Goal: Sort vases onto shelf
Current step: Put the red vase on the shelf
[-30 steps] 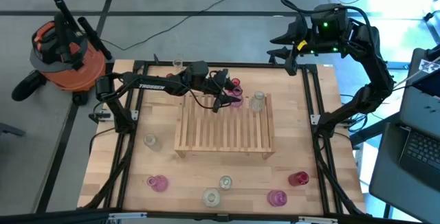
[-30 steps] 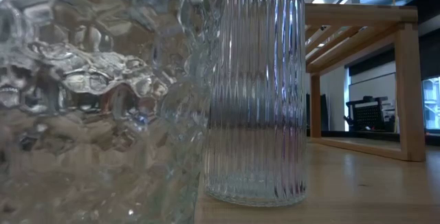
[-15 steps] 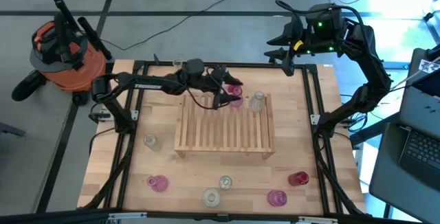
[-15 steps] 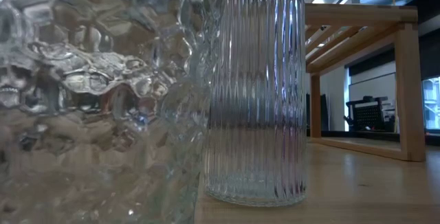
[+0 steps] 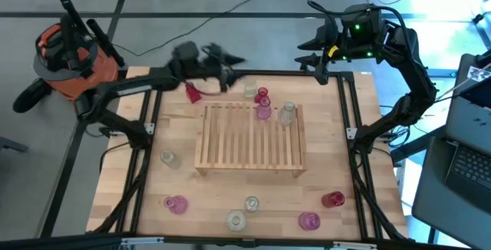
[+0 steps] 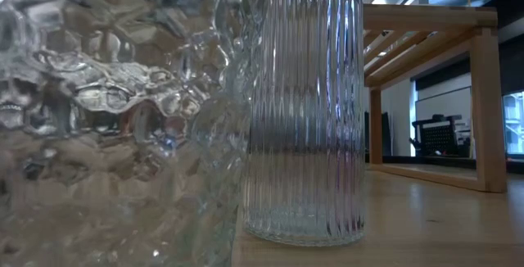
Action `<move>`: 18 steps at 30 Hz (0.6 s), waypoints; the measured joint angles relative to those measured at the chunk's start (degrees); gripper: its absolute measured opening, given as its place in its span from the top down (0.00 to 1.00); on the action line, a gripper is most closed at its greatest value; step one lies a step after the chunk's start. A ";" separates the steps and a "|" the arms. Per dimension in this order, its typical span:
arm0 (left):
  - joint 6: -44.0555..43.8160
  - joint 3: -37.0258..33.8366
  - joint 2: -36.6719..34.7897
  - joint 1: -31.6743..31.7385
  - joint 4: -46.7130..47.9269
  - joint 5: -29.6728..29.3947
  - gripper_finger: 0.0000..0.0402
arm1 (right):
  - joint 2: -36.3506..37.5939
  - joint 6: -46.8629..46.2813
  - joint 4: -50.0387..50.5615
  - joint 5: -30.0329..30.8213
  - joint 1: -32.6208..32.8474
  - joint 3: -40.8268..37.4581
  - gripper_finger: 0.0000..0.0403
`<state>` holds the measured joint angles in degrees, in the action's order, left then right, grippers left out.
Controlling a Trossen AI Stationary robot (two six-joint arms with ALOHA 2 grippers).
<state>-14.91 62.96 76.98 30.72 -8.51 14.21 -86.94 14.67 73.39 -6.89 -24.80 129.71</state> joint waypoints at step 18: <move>-0.14 -0.02 -6.90 22.38 61.37 -15.87 0.29 | -3.09 7.64 -4.02 1.82 0.00 -0.07 0.66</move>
<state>-15.05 62.94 70.08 53.09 52.87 -1.67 -90.03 22.32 69.37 -5.07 -24.80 129.64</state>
